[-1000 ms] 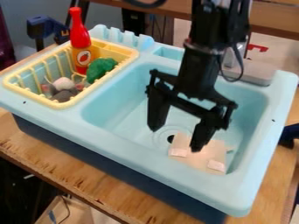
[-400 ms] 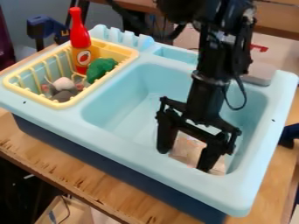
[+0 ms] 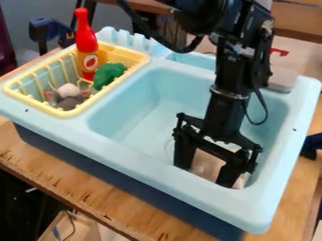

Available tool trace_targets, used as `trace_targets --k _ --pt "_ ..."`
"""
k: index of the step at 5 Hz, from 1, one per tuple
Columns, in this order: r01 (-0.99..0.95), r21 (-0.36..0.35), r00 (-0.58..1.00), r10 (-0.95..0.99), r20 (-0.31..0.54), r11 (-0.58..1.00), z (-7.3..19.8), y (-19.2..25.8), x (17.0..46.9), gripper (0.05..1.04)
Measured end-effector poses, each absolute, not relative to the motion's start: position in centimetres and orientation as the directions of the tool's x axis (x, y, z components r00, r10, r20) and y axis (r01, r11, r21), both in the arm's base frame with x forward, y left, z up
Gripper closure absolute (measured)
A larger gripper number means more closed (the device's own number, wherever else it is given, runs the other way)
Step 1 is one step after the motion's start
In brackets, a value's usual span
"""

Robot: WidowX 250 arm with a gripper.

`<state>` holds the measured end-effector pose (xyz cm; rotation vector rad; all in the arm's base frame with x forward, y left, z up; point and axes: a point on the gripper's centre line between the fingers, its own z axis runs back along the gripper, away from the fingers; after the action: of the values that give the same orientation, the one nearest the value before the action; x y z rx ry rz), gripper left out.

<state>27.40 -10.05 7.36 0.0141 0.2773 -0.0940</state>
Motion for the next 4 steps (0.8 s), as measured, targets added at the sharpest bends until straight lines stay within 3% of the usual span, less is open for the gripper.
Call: trace_targets --k 1,3,4 --pt "0.106 0.0 0.951 -0.102 -0.292 0.994 6.9 -10.6 28.9 0.083" --pt "0.182 0.054 0.97 -0.171 -0.175 0.982 7.6 -12.1 34.0 0.083" --pt "0.244 0.105 0.961 -0.226 -0.16 0.964 7.9 -12.9 33.9 0.084"
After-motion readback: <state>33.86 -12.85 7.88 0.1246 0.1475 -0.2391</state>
